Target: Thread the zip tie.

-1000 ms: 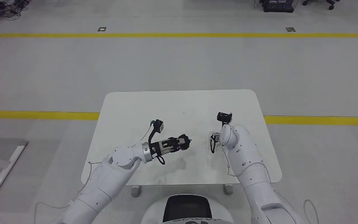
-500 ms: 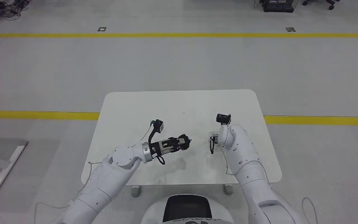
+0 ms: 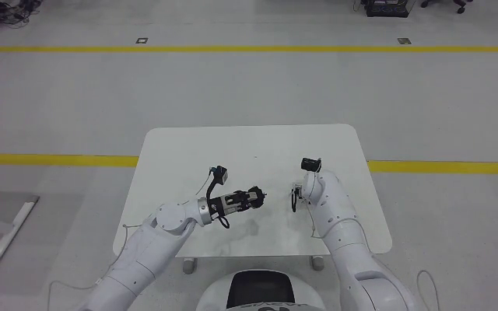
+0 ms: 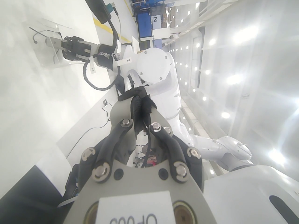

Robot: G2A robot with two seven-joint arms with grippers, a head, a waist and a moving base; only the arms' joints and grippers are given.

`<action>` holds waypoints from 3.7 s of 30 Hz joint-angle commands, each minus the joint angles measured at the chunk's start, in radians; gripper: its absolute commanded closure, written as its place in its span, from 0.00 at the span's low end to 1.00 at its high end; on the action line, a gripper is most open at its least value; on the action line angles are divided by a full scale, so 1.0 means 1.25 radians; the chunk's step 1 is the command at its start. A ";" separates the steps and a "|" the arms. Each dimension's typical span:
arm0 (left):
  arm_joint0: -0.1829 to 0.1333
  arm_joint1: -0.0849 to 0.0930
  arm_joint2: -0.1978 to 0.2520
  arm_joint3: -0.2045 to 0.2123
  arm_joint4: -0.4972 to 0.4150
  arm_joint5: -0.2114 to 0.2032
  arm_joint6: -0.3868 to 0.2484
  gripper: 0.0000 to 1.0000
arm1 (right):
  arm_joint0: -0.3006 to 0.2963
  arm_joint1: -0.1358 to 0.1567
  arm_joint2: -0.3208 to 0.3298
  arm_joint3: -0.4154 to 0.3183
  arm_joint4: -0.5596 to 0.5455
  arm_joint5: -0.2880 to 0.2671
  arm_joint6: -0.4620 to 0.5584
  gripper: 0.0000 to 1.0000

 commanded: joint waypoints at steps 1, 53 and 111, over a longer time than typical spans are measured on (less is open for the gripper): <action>0.000 0.000 0.000 0.000 0.000 0.000 0.000 1.00 | 0.003 -0.004 0.006 0.005 -0.005 0.000 -0.001 0.73; 0.000 0.000 0.000 0.000 0.000 0.000 0.000 1.00 | 0.015 -0.040 0.047 0.029 -0.078 0.000 -0.021 0.73; 0.000 0.000 0.000 0.000 0.000 0.000 0.000 1.00 | -0.284 0.014 0.175 -0.493 0.232 -0.308 0.044 1.00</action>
